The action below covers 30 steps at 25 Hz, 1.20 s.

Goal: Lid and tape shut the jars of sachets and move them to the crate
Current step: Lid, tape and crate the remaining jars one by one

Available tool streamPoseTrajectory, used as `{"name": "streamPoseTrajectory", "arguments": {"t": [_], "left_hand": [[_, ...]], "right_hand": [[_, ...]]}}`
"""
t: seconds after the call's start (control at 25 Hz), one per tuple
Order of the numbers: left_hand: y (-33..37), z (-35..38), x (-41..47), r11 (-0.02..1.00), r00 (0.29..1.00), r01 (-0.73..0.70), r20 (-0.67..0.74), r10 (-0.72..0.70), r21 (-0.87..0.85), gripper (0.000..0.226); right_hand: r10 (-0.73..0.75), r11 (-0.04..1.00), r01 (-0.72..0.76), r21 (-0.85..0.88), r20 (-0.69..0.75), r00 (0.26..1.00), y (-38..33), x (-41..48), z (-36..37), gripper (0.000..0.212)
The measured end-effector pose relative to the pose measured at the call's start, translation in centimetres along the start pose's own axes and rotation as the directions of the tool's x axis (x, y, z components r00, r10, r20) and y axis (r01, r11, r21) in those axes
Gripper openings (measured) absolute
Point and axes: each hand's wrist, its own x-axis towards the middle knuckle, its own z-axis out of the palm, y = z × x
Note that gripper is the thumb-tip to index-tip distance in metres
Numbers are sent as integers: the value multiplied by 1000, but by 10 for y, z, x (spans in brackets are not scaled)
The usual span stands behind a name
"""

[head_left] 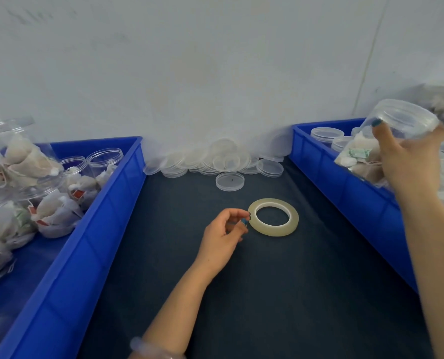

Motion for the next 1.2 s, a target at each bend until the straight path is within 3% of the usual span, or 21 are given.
{"name": "streamPoseTrajectory", "arguments": {"t": [0.4,0.48,0.68,0.88,1.08,1.2], "left_hand": [[-3,0,1,995,1000,-6,2,5,103,24],[-4,0,1,992,1000,-14,-1,15,123,25],[-5,0,1,988,1000,-29,4,29,153,24],[-6,-2,2,978,999,-36,27,31,204,25],[-7,-2,1,967,998,-50,52,38,252,26],[-7,-3,1,949,998,-60,36,52,311,24]], "right_hand": [[20,970,-31,-239,-48,999,8,17,-12,108],[66,940,-77,-331,-45,997,10,24,-18,109],[72,828,-26,-559,60,996,33,21,-16,111],[165,748,-39,-662,128,978,41,27,-15,121],[161,590,21,-807,144,976,62,40,-5,110],[216,584,41,-811,203,955,76,53,3,107]]}}
